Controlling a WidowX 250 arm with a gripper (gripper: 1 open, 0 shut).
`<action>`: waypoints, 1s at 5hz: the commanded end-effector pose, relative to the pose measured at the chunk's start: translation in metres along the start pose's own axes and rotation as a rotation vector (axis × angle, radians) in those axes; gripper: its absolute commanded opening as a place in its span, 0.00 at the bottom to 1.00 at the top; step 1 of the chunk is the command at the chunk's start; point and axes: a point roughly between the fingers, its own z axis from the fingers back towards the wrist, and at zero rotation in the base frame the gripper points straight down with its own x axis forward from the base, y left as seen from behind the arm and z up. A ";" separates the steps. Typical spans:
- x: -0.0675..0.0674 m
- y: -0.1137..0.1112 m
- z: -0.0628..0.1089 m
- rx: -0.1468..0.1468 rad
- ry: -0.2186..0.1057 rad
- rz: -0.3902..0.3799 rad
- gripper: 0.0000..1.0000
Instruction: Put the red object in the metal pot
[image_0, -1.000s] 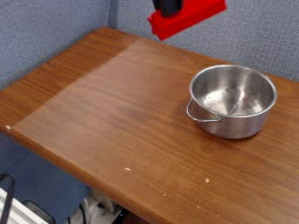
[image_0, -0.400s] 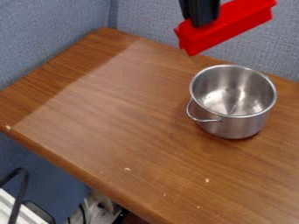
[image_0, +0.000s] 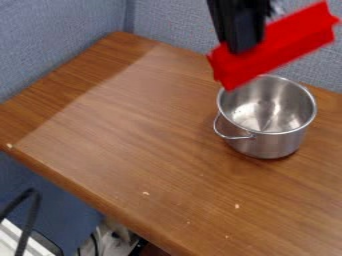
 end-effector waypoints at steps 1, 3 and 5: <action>0.008 -0.005 -0.016 0.024 -0.043 0.033 0.00; 0.023 0.026 -0.051 0.018 -0.024 0.015 0.00; 0.046 0.057 -0.080 0.023 -0.017 0.032 0.00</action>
